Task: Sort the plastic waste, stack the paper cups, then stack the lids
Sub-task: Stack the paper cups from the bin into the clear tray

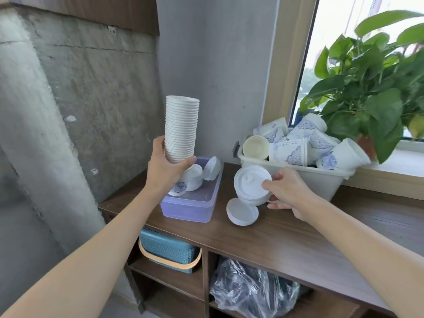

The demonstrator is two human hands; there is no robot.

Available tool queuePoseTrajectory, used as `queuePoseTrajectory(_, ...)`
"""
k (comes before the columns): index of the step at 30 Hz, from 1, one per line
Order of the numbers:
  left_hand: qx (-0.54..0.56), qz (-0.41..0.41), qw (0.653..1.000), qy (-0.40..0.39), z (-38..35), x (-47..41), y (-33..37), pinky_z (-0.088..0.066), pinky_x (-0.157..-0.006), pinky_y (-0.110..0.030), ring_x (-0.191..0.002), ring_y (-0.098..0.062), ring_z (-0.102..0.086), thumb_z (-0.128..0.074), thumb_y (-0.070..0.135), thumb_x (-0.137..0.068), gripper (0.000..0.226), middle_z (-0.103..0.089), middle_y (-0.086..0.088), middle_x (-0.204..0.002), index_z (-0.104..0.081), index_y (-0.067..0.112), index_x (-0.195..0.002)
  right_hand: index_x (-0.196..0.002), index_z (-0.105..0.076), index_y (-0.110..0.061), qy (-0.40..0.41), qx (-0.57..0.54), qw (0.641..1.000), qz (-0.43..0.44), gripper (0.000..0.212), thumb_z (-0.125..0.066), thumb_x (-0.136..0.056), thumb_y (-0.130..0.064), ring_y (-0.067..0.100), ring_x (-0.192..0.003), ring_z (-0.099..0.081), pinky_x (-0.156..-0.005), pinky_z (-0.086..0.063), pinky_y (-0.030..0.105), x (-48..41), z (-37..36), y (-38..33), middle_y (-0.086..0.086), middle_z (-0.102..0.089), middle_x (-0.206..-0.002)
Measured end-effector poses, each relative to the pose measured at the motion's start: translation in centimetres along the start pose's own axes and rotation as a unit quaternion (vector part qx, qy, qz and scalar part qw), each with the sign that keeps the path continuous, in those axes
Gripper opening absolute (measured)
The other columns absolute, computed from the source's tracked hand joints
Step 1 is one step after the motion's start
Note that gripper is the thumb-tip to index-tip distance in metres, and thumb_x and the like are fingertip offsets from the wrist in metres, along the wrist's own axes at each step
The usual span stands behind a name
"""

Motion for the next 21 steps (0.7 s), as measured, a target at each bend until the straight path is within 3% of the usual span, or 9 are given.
queuePoseTrajectory(6, -0.001, 0.037, 0.999, 0.028, -0.3, 1.6, -2.4, -0.053, -0.092, -0.038, -0.106, -0.014, -0.059, -0.087, 0.026, -0.076, 0.081, -0.054, 0.016, -0.110, -0.034, 0.022, -0.138, -0.106, -0.052, -0.008, 0.042, -0.029, 0.998, -0.040, 0.027, -0.064, -0.083, -0.013, 0.026, -0.085, -0.060, -0.064, -0.060, 0.040, -0.4, 1.9, 3.6, 0.015, -0.059, -0.103)
queuePoseTrajectory(10, -0.001, 0.056, 0.998, 0.031, -0.5, 2.5, -4.2, -0.053, -0.092, -0.039, -0.109, -0.018, -0.059, -0.087, 0.027, -0.077, 0.082, -0.054, 0.007, -0.115, -0.034, 0.017, -0.138, -0.110, -0.053, -0.006, 0.064, -0.028, 0.996, -0.061, 0.032, -0.064, -0.082, -0.015, 0.027, -0.088, -0.061, -0.056, -0.059, 0.036, -1.0, 2.4, 5.6, 0.013, -0.057, -0.107)
queuePoseTrajectory(21, -0.033, 0.053, 0.998, 0.027, -0.6, 3.1, -5.6, -0.052, -0.094, -0.040, -0.110, -0.019, -0.058, -0.087, 0.026, -0.077, 0.076, -0.055, -0.001, -0.120, -0.036, 0.015, -0.133, -0.104, -0.052, -0.007, 0.051, 0.004, 0.995, -0.091, 0.030, -0.064, -0.079, -0.017, 0.032, -0.094, -0.062, -0.053, -0.057, 0.034, -1.9, 2.1, 8.4, 0.016, -0.058, -0.108)
Point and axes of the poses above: each hand's wrist, its own x-axis away from the middle knuckle, its own z-axis out of the back of the hand, y = z × x, the point moved 2 cm from there along -x, towards the middle knuckle
